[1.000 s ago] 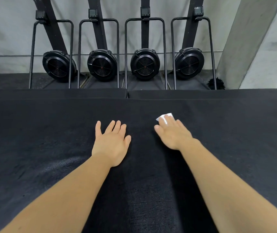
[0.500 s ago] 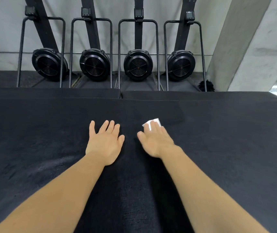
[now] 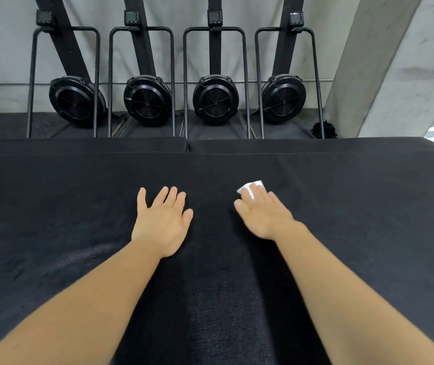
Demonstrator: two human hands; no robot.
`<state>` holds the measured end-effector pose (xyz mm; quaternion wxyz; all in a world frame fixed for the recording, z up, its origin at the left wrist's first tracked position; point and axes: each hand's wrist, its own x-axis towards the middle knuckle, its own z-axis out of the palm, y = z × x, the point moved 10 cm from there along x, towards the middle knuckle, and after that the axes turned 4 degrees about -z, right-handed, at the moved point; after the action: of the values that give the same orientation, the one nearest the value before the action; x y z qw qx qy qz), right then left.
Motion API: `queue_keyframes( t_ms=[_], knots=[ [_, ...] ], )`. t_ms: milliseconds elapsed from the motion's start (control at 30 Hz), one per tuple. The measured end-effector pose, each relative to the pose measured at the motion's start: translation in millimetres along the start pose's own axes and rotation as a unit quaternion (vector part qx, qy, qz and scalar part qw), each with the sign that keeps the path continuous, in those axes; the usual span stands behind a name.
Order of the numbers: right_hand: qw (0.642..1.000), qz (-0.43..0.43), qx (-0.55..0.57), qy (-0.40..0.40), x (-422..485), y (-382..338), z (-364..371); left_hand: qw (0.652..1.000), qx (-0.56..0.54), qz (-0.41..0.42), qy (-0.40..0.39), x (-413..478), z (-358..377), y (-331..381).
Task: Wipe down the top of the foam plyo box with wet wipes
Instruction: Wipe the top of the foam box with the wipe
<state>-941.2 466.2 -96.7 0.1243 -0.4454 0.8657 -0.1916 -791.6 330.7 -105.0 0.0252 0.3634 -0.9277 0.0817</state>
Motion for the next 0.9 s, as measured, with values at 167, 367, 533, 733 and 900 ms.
queue_keyframes(
  t_ms=[167, 367, 533, 733, 900],
  knots=[
    [0.996, 0.087, -0.020, -0.003, 8.3, 56.8, -22.9, 1.000, -0.001, 0.002, 0.006, -0.1, -0.4, 0.1],
    [0.997, 0.070, -0.011, 0.013, -6.7, 9.9, -3.4, 1.000, -0.009, 0.003, 0.002, 0.8, 0.6, 0.4],
    [0.998, -0.053, -0.009, -0.011, -41.3, -78.9, 40.2, 1.000, -0.010, 0.006, -0.003, -0.3, -1.0, 1.3],
    [0.992, -0.091, -0.033, -0.079, -46.2, -95.6, 57.0, 1.000, 0.002, 0.011, -0.010, -0.9, -0.9, 0.9],
    [1.000, -0.004, 0.006, -0.008, -29.3, -26.1, 13.1, 1.000, -0.014, 0.002, 0.005, 0.2, -1.0, -0.2]
  ],
)
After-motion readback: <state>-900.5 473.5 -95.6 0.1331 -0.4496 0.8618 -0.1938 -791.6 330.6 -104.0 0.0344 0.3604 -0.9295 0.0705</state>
